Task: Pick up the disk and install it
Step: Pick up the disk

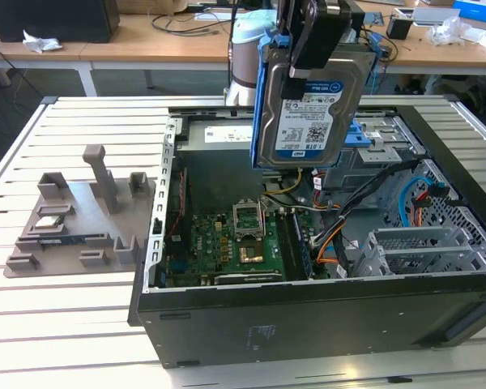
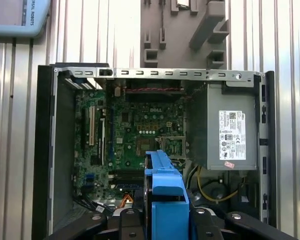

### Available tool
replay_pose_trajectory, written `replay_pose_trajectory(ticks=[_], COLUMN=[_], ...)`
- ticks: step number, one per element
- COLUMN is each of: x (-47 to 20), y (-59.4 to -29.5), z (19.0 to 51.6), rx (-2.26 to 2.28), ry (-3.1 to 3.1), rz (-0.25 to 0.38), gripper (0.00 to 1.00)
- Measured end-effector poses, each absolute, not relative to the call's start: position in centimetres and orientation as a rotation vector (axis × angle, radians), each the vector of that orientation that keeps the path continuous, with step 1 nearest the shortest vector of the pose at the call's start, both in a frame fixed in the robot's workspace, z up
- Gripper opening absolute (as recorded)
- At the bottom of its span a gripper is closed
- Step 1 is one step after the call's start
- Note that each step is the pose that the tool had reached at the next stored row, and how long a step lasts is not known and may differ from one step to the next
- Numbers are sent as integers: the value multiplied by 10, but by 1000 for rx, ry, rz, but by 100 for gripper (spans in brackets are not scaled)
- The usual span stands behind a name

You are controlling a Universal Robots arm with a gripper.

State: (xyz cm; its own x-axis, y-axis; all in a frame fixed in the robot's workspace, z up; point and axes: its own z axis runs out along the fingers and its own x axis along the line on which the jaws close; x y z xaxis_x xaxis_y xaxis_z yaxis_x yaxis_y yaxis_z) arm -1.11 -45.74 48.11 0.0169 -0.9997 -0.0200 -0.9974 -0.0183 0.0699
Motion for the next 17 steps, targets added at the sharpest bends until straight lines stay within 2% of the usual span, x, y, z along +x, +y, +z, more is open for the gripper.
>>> replay_pose_trajectory(ticks=[17], x=[10], y=[-468], z=[476], rx=[2214], ry=[-2176], rz=[-98], gripper=[37])
